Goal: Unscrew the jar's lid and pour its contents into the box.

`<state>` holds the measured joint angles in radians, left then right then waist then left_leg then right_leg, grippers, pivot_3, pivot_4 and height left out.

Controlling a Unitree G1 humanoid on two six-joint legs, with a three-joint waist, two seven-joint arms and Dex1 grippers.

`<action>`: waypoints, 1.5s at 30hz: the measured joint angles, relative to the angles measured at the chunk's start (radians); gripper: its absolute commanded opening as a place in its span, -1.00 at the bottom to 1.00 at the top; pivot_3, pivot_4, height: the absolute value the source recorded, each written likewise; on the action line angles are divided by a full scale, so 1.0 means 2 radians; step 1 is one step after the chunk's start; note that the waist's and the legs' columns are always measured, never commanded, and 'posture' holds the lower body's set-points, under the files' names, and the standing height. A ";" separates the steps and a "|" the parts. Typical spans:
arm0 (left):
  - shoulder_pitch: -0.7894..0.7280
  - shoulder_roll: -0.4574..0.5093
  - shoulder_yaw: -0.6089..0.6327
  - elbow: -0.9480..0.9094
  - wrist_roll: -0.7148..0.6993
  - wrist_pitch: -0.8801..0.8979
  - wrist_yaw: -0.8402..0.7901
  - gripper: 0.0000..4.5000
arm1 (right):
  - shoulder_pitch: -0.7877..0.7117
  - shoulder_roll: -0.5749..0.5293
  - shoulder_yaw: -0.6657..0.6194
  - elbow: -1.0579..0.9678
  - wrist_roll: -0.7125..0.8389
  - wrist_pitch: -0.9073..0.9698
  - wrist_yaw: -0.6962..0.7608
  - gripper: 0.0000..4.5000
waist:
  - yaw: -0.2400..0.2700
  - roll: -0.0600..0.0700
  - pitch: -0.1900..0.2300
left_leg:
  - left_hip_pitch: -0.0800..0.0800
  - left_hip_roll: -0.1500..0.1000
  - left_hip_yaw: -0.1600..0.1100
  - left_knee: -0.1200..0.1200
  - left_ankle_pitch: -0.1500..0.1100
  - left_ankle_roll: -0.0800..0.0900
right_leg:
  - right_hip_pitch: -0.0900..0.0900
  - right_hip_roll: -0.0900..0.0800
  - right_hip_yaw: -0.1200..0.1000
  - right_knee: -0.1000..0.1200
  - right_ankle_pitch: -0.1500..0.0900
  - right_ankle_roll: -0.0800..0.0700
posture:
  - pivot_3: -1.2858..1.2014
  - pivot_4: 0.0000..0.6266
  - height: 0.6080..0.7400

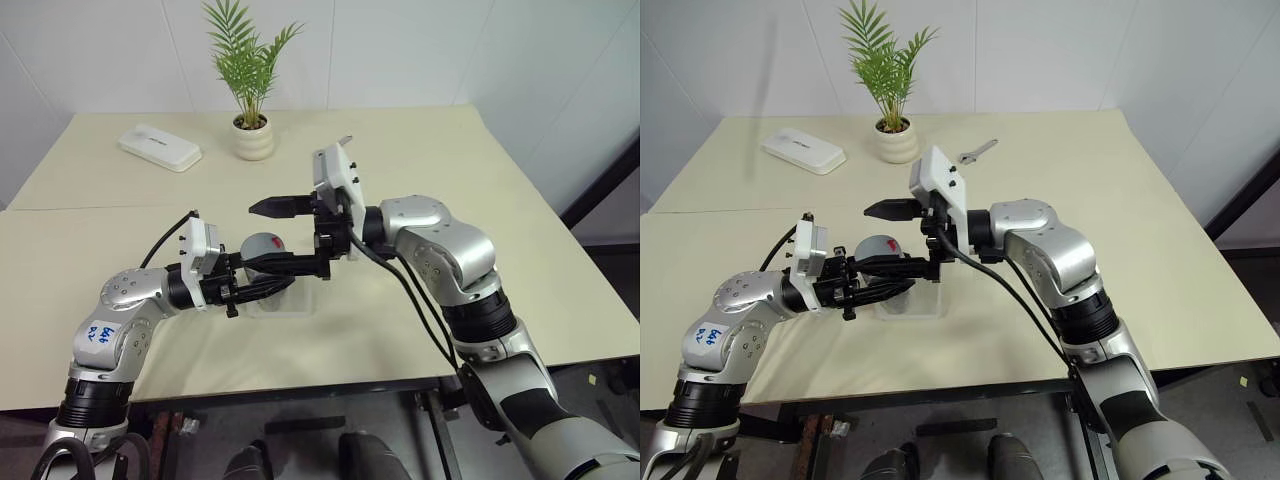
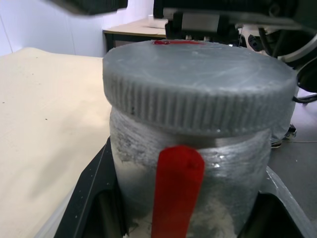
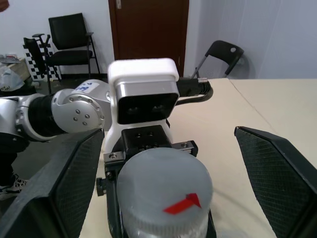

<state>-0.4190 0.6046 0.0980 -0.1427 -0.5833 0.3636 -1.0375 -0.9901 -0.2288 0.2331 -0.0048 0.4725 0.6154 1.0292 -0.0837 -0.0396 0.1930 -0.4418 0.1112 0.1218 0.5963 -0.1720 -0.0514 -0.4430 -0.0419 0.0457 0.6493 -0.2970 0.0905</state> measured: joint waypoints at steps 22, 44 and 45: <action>-0.015 -0.002 0.000 0.005 0.000 -0.001 0.005 -0.13 | -0.015 0.001 0.011 0.063 -0.029 -0.035 0.022 0.97 | 0.000 0.000 0.000 | 0.000 0.000 0.000 0.000 0.000 0.000 | 0.000 0.000 0.000 0.000 0.000 0.000 | 0.03 -0.52 1.00; -0.012 0.000 -0.002 0.004 0.000 -0.001 -0.006 -0.13 | 0.010 -0.093 -0.056 0.094 -0.004 -0.067 0.122 0.97 | 0.000 0.000 0.000 | 0.000 0.000 0.000 0.001 0.000 0.000 | 0.000 0.000 0.000 0.000 0.000 0.000 | 0.03 -0.52 1.00; -0.012 0.000 -0.002 0.004 0.000 -0.001 -0.006 -0.13 | 0.010 -0.092 -0.059 0.093 0.002 -0.063 0.123 0.97 | 0.000 0.000 0.000 | 0.000 0.000 0.000 0.001 0.000 0.000 | 0.000 0.000 0.000 0.000 0.000 0.000 | 0.03 -0.52 1.00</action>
<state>-0.4437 0.6048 0.0947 -0.1351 -0.5826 0.3612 -1.0497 -0.9693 -0.4125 0.1154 0.1809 0.4761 0.4884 1.2752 -0.0832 -0.0396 0.1930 -0.4416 0.1112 0.1220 0.5975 -0.1720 -0.0514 -0.4431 -0.0415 0.0463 0.6502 -0.2970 0.0905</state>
